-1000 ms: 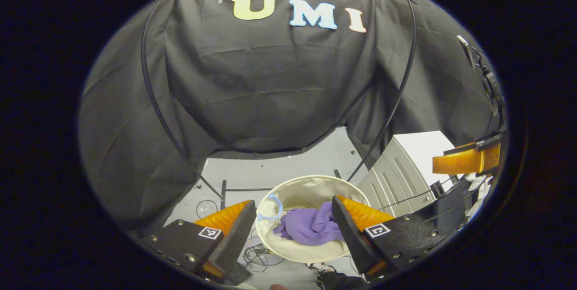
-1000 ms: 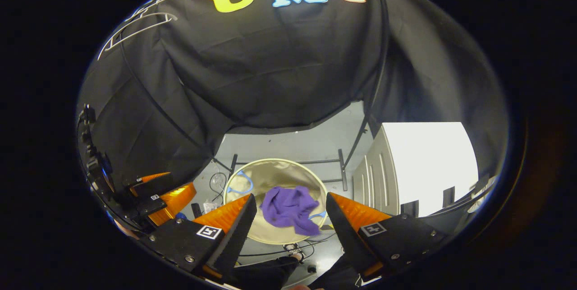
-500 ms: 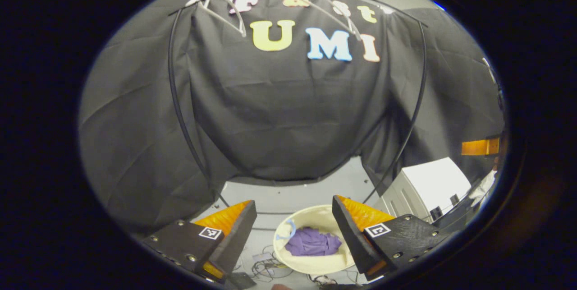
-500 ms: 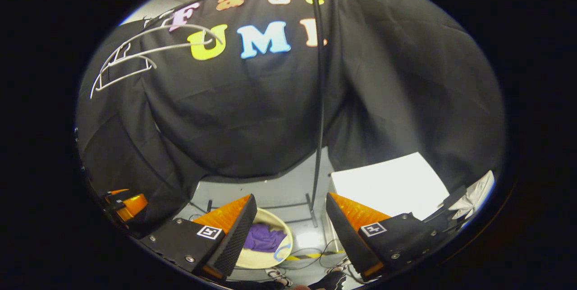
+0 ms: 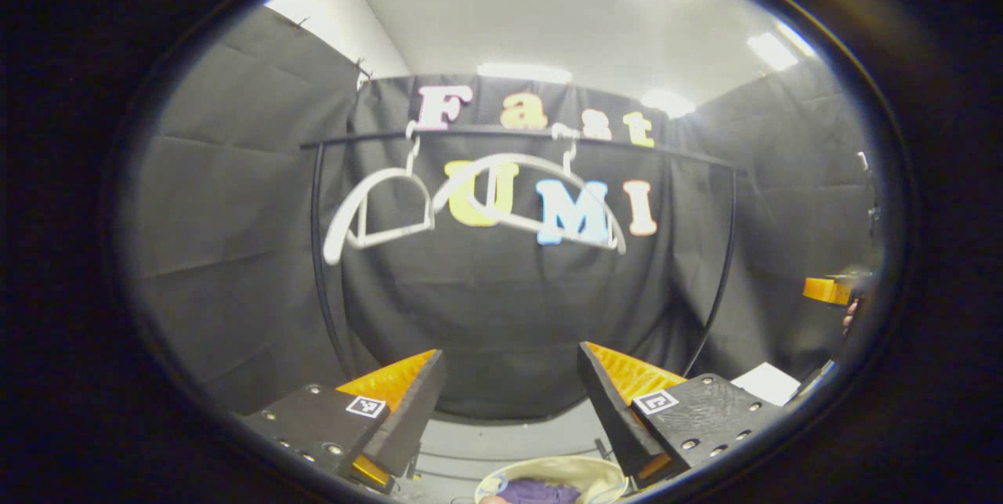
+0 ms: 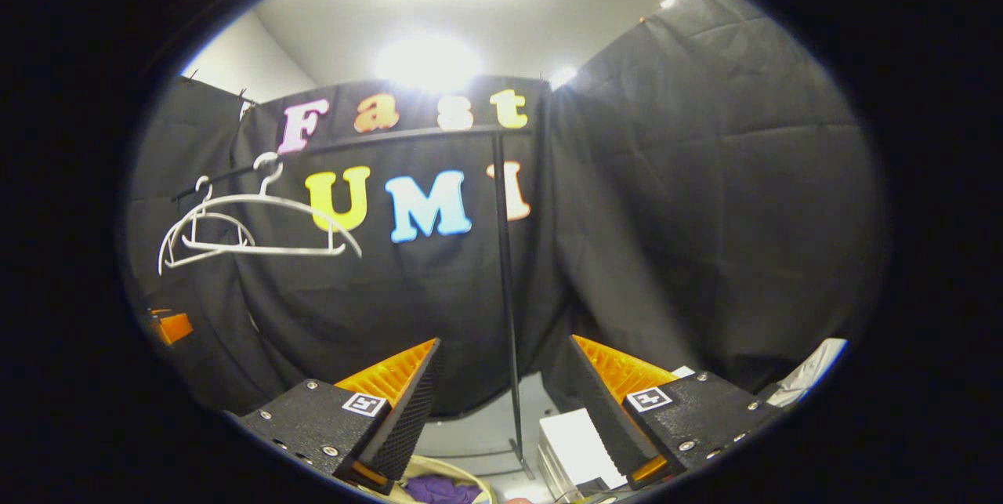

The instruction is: Grasp the clothes on the hanger with both hands and then place them into the laundry hamper below.

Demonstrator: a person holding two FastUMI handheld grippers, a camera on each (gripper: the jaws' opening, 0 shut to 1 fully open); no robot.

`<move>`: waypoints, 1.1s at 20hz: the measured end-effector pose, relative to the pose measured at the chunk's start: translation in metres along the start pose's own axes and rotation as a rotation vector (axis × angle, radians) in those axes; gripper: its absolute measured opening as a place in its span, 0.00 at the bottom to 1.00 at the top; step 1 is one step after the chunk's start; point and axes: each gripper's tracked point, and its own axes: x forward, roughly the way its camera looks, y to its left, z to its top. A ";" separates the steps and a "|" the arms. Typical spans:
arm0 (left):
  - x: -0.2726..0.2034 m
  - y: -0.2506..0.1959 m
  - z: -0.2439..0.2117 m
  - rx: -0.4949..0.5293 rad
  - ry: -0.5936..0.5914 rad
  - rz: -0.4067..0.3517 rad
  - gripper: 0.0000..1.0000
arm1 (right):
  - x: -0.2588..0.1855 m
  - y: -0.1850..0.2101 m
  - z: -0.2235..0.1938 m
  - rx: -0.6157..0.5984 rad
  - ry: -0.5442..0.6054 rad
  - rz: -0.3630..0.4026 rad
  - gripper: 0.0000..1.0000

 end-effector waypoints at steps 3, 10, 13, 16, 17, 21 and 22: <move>-0.011 0.016 0.044 -0.008 -0.086 0.036 1.00 | -0.025 -0.021 0.046 -0.023 -0.131 -0.042 0.99; -0.039 0.052 0.062 -0.048 -0.169 0.113 0.98 | -0.058 -0.039 0.074 -0.049 -0.200 -0.094 0.95; -0.046 0.053 0.053 -0.016 -0.157 0.124 0.95 | -0.052 -0.025 0.071 -0.015 -0.187 -0.057 0.95; -0.054 0.047 0.041 -0.031 -0.143 0.131 0.97 | -0.050 -0.020 0.064 0.025 -0.165 -0.042 0.95; -0.057 0.046 0.042 -0.036 -0.146 0.132 0.98 | -0.049 -0.019 0.063 0.037 -0.159 -0.037 0.95; -0.063 0.049 0.044 -0.021 -0.153 0.135 1.00 | -0.049 -0.023 0.062 0.070 -0.150 -0.044 0.95; -0.065 0.050 0.043 -0.019 -0.150 0.135 1.00 | -0.050 -0.026 0.061 0.079 -0.149 -0.048 0.95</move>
